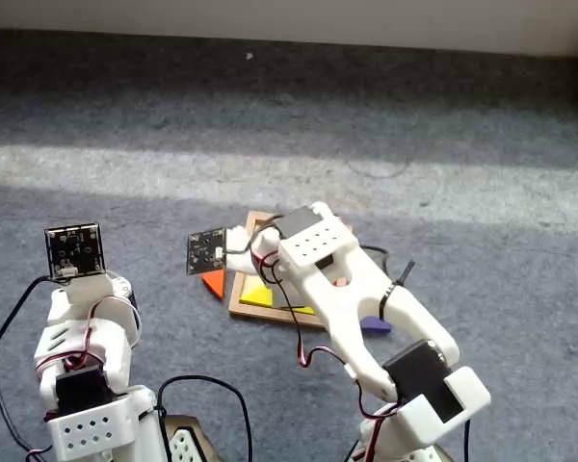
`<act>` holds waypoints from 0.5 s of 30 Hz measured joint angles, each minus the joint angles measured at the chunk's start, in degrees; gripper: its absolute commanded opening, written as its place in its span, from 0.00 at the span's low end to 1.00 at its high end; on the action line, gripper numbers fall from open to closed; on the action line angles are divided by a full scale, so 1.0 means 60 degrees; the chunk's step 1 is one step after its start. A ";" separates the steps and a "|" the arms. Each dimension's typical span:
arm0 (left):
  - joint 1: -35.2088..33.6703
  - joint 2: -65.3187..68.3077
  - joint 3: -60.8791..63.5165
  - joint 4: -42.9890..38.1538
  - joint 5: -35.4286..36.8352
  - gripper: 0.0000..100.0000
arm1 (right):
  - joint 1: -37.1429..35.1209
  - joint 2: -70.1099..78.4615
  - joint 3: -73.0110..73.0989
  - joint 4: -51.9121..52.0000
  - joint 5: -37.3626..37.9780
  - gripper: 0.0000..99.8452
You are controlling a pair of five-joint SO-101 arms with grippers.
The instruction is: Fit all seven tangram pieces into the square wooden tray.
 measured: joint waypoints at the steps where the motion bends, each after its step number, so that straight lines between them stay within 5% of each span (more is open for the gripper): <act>1: 0.0000 0.0000 0.0000 0.0000 0.0000 0.00 | 0.0000 0.0000 -0.0088 0.0000 -0.0073 0.24; 7: 0.0000 0.0000 0.0000 0.0000 0.0000 0.00 | 0.0000 0.0000 -0.1201 0.1392 -0.0176 0.04; 15: 0.0000 0.0000 0.0000 0.0000 0.0000 0.00 | -0.0015 0.0000 -0.3033 0.4088 -0.2886 0.03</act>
